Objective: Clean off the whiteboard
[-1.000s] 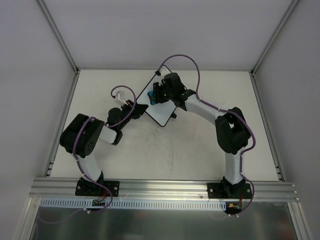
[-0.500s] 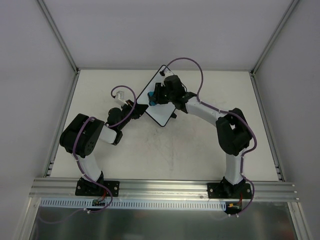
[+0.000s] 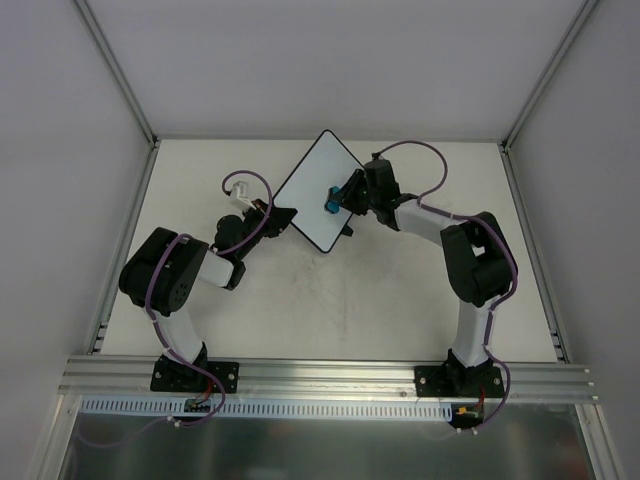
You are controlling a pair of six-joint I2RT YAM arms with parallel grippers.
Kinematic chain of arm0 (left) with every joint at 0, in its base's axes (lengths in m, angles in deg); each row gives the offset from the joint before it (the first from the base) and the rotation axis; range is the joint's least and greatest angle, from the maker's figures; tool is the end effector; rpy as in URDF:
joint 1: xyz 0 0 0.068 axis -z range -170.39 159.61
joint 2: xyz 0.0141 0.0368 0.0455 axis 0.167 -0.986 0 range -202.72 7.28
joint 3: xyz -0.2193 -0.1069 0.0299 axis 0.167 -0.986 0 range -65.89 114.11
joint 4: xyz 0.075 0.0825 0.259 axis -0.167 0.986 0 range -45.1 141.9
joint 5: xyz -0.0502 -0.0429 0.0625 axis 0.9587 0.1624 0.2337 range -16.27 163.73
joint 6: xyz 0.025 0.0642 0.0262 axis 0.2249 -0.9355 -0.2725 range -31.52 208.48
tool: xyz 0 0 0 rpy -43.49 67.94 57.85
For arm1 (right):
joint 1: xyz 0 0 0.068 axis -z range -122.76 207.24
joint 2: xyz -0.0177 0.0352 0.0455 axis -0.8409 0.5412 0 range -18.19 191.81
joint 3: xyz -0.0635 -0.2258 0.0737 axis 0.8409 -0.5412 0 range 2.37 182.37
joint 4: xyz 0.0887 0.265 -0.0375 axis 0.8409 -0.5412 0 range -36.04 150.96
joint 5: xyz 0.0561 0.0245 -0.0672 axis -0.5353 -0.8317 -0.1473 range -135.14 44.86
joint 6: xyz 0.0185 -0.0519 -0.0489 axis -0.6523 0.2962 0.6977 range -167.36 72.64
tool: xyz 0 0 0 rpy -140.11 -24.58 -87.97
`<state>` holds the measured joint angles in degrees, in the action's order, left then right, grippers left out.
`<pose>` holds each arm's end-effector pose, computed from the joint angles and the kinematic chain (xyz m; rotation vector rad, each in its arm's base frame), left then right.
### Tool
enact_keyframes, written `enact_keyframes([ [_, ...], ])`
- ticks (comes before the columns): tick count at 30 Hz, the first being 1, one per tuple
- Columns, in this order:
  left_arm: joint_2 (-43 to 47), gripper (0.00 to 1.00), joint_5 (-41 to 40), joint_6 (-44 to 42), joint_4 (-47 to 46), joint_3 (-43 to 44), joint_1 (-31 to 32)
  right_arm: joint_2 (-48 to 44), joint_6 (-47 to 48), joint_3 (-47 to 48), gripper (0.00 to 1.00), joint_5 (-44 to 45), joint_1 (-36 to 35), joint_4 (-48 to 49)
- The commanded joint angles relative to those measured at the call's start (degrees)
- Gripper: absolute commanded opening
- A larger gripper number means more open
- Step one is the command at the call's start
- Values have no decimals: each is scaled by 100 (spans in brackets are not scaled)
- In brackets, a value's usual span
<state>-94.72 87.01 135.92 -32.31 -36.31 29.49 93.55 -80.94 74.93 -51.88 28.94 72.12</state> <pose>0.3153 -0.1289 0.1193 -0.1823 1.5836 -1.1065 0.4117 0.2299 0.1473 0.0231 2.1513 0.7725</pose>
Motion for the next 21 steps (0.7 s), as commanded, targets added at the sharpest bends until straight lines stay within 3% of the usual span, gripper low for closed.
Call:
enact_keyframes([
  [1,101,0,263,-534,-1358,13,51,585,-456,-251,0,288,-36,-413],
  [11,206,0,246,-560,-1358,-58,51,260,-570,-593,0,630,96,-342],
  [21,224,0,237,-517,-1358,-76,60,410,-316,-128,0,533,650,-377],
])
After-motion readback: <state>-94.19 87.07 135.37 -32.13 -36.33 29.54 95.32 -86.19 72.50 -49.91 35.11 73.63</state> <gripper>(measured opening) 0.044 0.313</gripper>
